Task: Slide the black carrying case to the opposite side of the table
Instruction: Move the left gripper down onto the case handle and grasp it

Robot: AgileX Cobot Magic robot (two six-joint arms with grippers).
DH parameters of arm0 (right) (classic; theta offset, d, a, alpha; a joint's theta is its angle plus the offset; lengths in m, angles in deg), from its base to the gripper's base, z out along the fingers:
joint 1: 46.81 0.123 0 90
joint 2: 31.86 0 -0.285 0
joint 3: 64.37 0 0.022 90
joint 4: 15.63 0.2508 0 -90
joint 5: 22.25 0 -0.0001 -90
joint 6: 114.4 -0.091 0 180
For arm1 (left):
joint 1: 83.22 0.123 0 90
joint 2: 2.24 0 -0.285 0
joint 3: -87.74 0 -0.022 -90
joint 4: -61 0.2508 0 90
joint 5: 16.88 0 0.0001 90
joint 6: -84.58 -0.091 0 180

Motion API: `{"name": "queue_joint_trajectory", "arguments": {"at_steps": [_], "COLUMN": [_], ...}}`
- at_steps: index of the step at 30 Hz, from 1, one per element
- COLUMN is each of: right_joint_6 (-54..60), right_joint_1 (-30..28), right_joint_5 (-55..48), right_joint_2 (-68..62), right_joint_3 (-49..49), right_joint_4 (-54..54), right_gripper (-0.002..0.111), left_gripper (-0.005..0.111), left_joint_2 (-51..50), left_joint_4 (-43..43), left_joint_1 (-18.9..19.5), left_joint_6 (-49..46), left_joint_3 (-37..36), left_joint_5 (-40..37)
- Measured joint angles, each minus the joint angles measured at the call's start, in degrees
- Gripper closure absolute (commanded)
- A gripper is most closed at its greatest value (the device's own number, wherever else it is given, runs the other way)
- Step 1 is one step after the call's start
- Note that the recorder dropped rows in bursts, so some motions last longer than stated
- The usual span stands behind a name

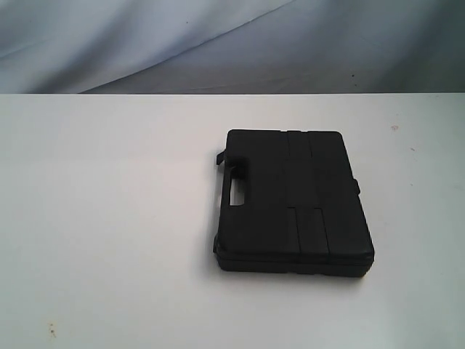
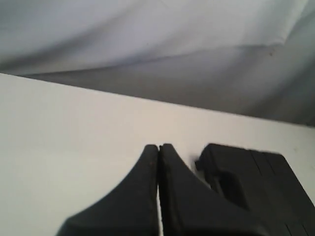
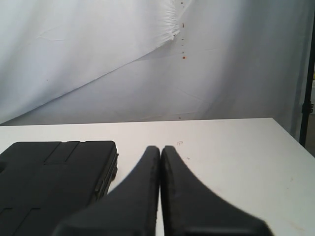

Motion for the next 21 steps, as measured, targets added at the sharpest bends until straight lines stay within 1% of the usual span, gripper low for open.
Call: {"name": "queue_joint_trajectory", "arguments": {"at_steps": [2,4,7,9,12,16,19,21], "right_joint_6": [0.0,0.0,0.0,0.0,0.0,0.0,0.0,0.0], "right_joint_1": [0.0,0.0,0.0,0.0,0.0,0.0,0.0,0.0], "right_joint_5": [0.0,0.0,0.0,0.0,0.0,0.0,0.0,0.0], "right_joint_2": [0.0,0.0,0.0,0.0,0.0,0.0,0.0,0.0], "right_joint_3": [0.0,0.0,0.0,0.0,0.0,0.0,0.0,0.0], "right_joint_4": [0.0,0.0,0.0,0.0,0.0,0.0,0.0,0.0], "right_gripper": [0.108,0.108,0.108,0.108,0.108,0.108,0.108,0.108], "left_gripper": [0.107,0.107,0.107,0.107,0.107,0.107,0.107,0.107], "left_joint_2": [-5.67,-11.17,-20.13,-24.84,-31.22,-39.85,-45.78,-49.34], "left_joint_4": [-2.71,-3.94,-4.49,-3.66,-0.1,8.08,13.09,13.73], "left_joint_1": [-1.78,-4.64,-8.83,-11.18,-15.01,-19.05,-20.38,-20.47], "left_joint_6": [-4.3,-6.17,-7.16,-6.59,-2.93,4.27,10.86,12.84], "left_joint_3": [4.32,7.99,13.52,17.18,21.96,27.52,30.85,32.75], "left_joint_5": [-3.98,-7.47,-10.73,-11.39,-11.94,-12.65,-14.52,-16.09]}}
